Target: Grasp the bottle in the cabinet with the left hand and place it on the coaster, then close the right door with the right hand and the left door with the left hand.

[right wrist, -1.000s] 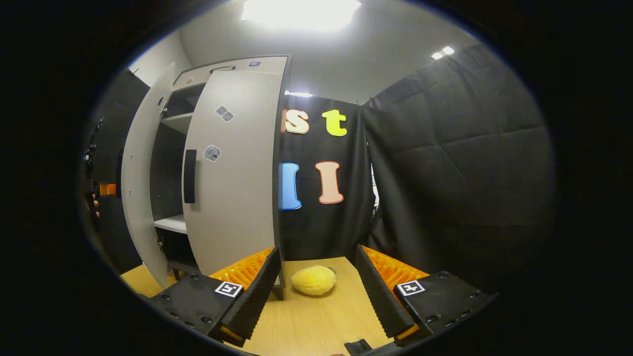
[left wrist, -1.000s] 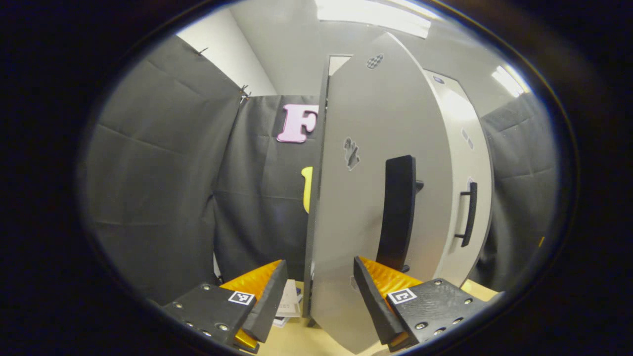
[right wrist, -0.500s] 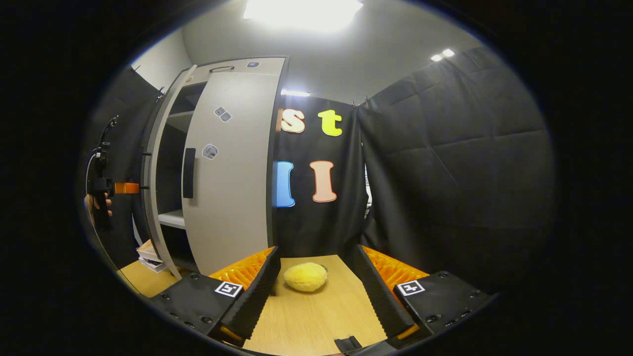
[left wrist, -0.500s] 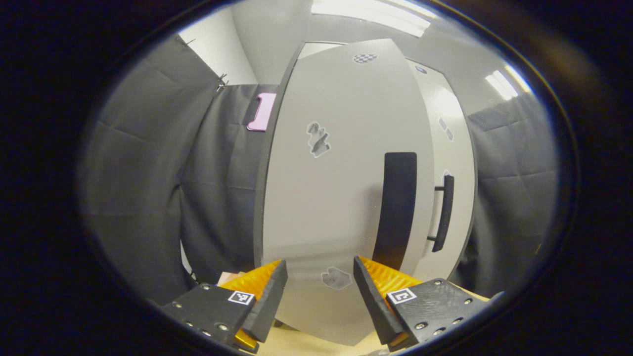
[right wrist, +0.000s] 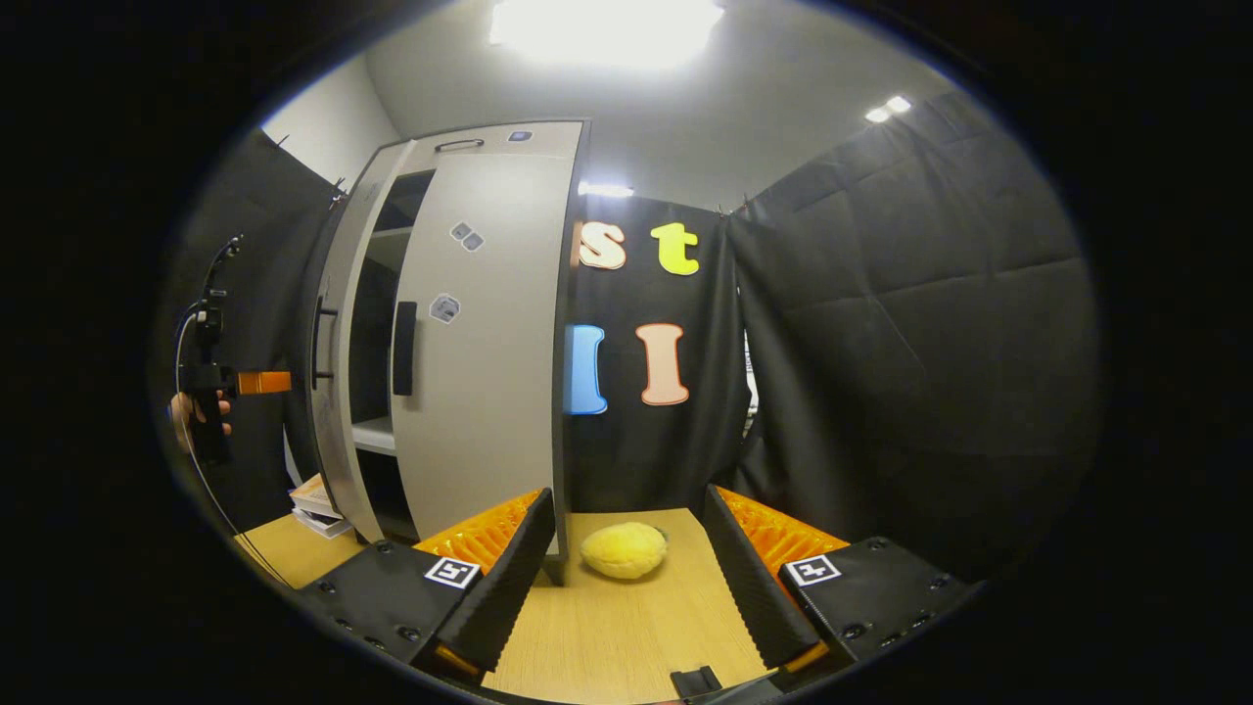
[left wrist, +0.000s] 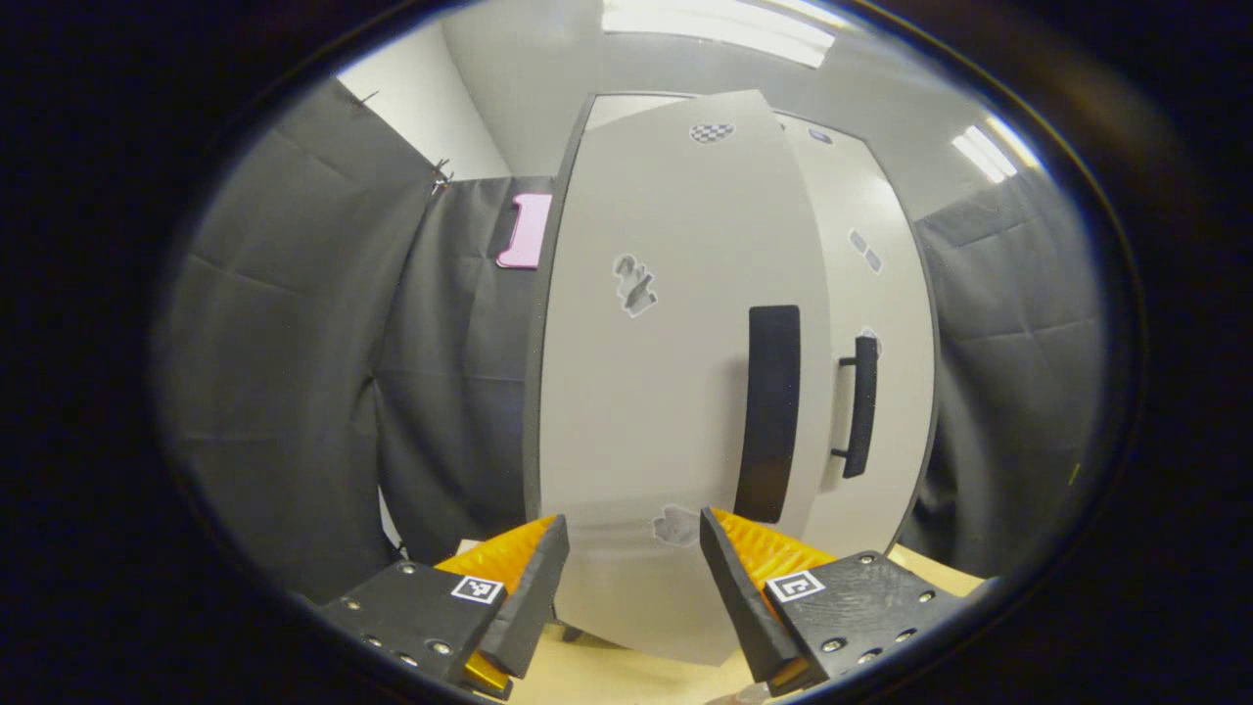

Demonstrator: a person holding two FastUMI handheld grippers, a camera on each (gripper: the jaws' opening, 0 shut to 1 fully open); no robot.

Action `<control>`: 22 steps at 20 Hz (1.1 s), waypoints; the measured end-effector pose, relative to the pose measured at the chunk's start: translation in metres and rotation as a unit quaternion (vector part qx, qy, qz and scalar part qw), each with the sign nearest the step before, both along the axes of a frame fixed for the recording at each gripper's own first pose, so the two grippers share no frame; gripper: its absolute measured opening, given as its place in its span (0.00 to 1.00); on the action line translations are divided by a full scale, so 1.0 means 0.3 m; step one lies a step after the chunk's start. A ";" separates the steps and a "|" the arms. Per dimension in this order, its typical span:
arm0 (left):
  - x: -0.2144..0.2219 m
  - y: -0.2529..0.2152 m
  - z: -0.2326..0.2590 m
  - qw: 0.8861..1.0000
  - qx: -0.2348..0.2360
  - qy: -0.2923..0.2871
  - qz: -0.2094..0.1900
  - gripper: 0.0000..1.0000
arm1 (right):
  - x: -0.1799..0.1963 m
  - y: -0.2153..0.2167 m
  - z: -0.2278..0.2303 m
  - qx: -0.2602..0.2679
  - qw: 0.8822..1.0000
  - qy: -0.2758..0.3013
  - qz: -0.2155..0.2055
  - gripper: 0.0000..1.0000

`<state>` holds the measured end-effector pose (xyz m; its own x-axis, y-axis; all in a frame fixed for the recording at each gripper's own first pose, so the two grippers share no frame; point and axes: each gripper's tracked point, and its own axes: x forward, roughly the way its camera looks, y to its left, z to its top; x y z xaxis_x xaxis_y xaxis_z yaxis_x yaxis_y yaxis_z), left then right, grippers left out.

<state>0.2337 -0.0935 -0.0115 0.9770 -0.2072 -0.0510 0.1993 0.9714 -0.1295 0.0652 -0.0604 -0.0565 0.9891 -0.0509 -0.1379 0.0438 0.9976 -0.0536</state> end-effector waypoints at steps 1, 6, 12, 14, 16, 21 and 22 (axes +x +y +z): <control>-0.030 0.017 0.005 1.000 0.005 -0.002 0.006 0.82 | -0.001 0.008 0.004 0.004 1.000 -0.003 0.009 0.97; -0.224 0.120 0.033 0.999 0.026 -0.016 0.042 0.82 | -0.002 0.069 0.031 0.021 0.998 -0.010 0.061 0.97; -0.421 0.223 0.098 0.997 0.038 -0.034 0.054 0.88 | -0.062 0.148 0.071 0.026 0.995 -0.022 0.092 0.97; -0.475 0.260 0.117 0.997 0.037 -0.039 0.055 0.88 | -0.088 0.162 0.095 0.025 0.995 -0.027 0.092 0.97; -0.531 0.299 0.125 0.997 0.042 -0.041 0.056 0.88 | -0.111 0.178 0.115 0.032 0.995 -0.033 0.091 0.98; -0.656 0.368 0.125 0.996 0.060 -0.048 0.053 0.88 | -0.203 0.237 0.142 0.027 0.995 -0.039 0.088 0.97; -0.673 0.376 0.122 0.996 0.061 -0.048 0.051 0.89 | -0.220 0.250 0.149 0.024 0.995 -0.040 0.089 0.97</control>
